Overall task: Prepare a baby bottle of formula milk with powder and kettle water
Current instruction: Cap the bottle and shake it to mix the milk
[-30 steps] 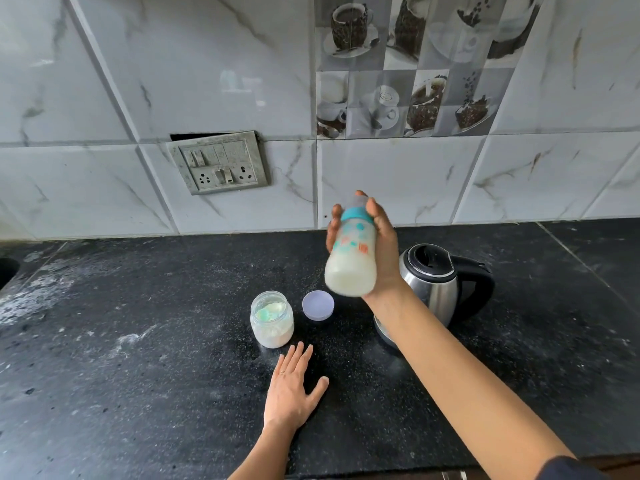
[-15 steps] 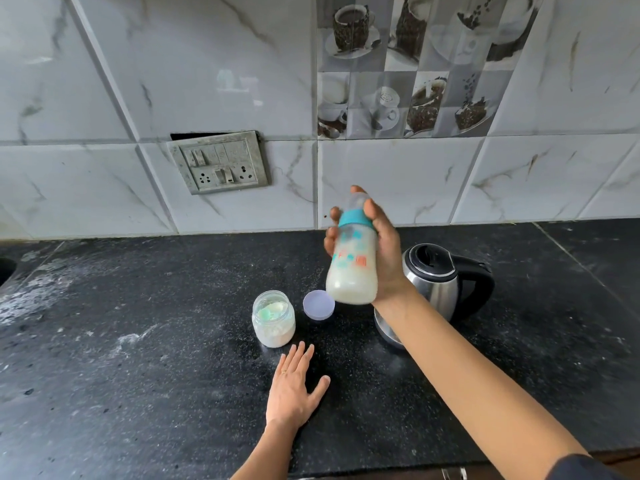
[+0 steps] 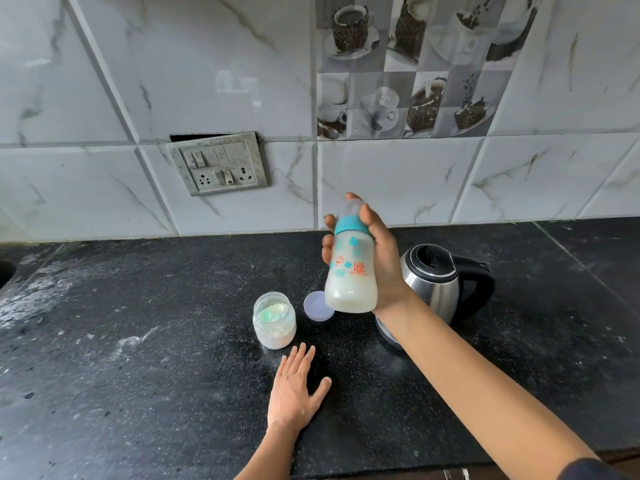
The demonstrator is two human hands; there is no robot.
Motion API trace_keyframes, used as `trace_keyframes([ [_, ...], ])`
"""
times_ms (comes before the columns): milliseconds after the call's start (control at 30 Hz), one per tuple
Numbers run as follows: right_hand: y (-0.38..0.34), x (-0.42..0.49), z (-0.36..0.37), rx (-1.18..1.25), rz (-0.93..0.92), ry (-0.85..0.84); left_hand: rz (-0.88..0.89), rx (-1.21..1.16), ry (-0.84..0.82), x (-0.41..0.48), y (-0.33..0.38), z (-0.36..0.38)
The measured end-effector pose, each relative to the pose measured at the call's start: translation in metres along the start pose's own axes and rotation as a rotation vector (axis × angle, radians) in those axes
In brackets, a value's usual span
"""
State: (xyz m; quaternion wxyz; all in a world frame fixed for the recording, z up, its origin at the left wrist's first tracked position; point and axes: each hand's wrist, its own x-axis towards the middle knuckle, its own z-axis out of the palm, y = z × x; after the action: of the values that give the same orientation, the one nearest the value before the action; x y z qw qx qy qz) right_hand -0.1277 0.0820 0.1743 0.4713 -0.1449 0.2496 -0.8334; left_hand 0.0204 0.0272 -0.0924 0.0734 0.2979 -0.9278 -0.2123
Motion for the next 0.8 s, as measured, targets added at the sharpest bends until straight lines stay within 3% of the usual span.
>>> trace_keyframes([
  [167, -0.012, 0.01, -0.003, 0.178, -0.02, 0.217, 0.0, 0.001, -0.002, 0.0, 0.0, 0.001],
  [300, -0.007, 0.008, -0.008, 0.073, 0.036, 0.249, 0.0, 0.001, 0.0, 0.0, 0.0, 0.001],
  [400, -0.007, 0.017, -0.013, 0.18, -0.002, 0.319, 0.001, 0.006, 0.002, 0.001, 0.001, 0.001],
  [533, 0.004, 0.012, -0.022, 0.235, 0.107, 0.232, -0.002, 0.01, 0.006, 0.0, 0.0, 0.001],
  [667, -0.002, 0.011, -0.024, 0.248, 0.092, 0.199, 0.001, 0.007, 0.005, 0.001, 0.001, 0.002],
  [800, -0.001, 0.001, -0.017, 0.105, 0.221, 0.0, -0.003, 0.005, 0.009, 0.0, 0.001, 0.001],
])
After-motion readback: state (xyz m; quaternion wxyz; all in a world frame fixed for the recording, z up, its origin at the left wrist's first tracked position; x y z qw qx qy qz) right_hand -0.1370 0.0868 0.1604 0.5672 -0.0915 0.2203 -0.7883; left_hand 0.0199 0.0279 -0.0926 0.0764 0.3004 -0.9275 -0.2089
